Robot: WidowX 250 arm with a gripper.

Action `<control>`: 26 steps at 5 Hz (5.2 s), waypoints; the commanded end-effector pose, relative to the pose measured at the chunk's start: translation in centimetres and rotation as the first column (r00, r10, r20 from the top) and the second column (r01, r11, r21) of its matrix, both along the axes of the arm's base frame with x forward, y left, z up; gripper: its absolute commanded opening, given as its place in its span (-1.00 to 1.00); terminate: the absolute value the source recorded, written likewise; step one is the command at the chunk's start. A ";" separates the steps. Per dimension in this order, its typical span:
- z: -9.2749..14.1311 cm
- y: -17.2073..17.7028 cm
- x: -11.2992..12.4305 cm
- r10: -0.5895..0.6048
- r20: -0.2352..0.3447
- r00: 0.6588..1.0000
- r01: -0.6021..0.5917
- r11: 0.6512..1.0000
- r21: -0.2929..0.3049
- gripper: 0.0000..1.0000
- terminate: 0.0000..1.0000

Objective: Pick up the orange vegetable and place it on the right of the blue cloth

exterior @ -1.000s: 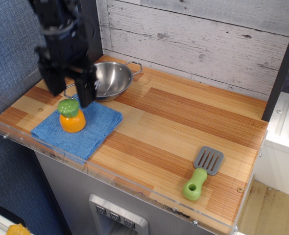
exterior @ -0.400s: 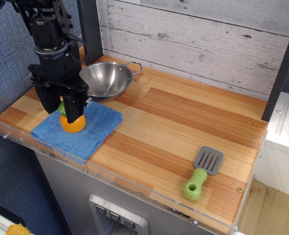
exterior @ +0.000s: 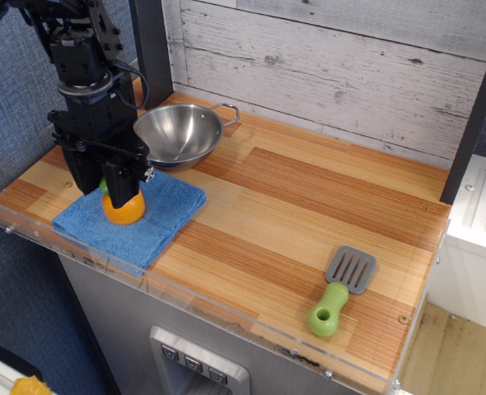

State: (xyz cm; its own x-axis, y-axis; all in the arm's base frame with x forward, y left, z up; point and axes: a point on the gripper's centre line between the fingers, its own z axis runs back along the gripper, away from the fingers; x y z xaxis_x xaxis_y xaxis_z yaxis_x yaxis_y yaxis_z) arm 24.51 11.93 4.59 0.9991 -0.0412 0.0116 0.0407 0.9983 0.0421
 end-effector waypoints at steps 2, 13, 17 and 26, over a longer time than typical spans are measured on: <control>8.8 -0.6 0.6 0.021 0.198 0.980 -0.021 1.000 -0.002 -1.00 -1.00; 0.6 -13.1 0.5 -0.151 0.046 0.987 0.155 0.983 -0.096 -1.00 -1.00; 7.8 -11.0 0.5 -0.058 0.161 0.985 0.058 0.998 0.005 1.00 -1.00; 9.8 -8.2 1.6 0.061 0.160 0.985 -0.069 0.997 0.043 1.00 -1.00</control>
State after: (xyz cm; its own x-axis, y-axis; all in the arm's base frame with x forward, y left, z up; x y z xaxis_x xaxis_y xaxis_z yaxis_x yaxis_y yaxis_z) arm 26.20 3.65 13.39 0.9907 0.0191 0.1347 -0.0310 0.9958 0.0866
